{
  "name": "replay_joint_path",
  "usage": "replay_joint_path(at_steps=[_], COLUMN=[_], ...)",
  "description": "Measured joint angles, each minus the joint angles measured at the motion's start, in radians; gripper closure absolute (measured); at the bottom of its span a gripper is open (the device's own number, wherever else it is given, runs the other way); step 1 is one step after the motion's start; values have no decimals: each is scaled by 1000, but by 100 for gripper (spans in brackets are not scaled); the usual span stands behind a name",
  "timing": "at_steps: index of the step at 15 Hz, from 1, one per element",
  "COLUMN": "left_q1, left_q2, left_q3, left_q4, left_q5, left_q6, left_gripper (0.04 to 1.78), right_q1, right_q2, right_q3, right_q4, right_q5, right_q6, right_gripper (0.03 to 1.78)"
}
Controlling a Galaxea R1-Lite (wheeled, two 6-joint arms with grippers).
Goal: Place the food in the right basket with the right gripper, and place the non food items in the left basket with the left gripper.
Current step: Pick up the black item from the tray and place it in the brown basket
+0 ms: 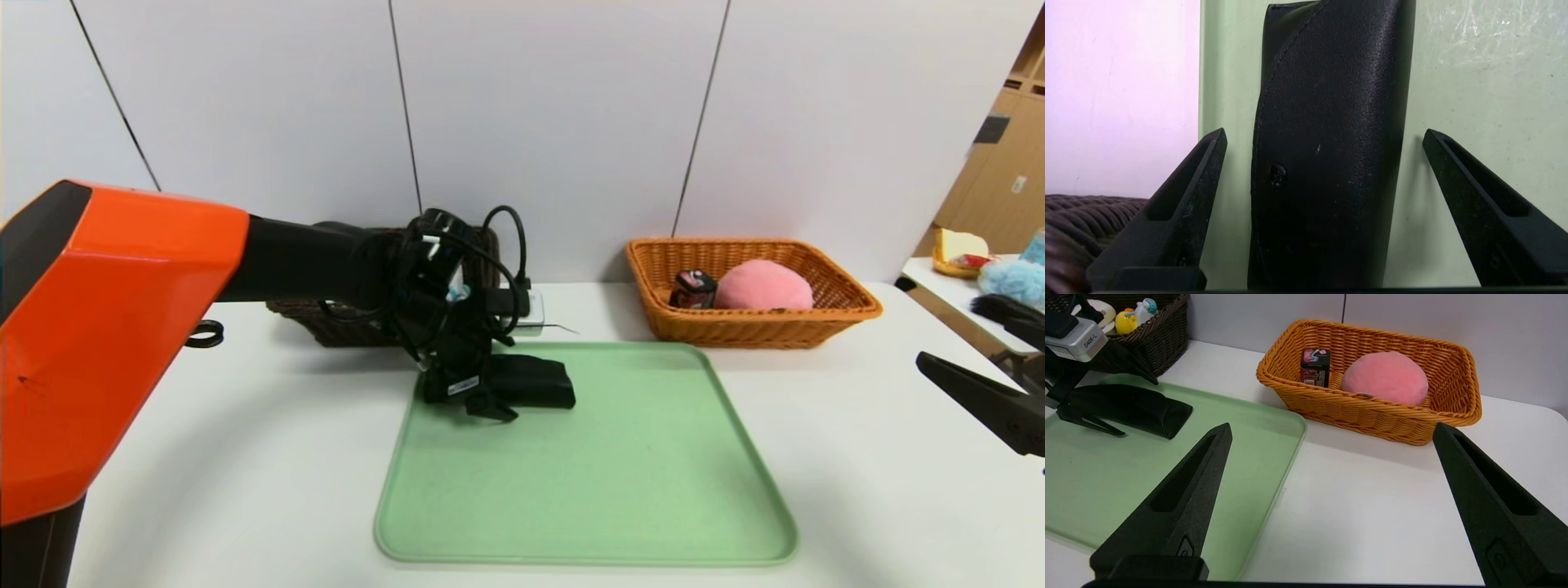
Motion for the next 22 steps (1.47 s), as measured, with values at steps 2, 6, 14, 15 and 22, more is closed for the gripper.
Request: replay_joint_path(at_steps=[2,6,14,15,22], left_q1=[3,13,19,17,13], left_q2=[6,15,16,14,-43], left_q3=[2,10,25,30,18], left_q4=[1,-2,0,-1,5], left_q5=[-2,-7,-8,-8,-17], left_q6=[-1,-3,2,3,-1], left_gripper=[13,13,100,108,131], right_q1=[0,1,6,6,8], right_q2=[0,0,0,0,3], right_q3=[3,7,7,8,13], right_q4=[0,0,0,0,0], right_q5=[0,0,0,0,7], right_q6=[0,0,0,1,-1], right_gripper=[12,12,12,12,12])
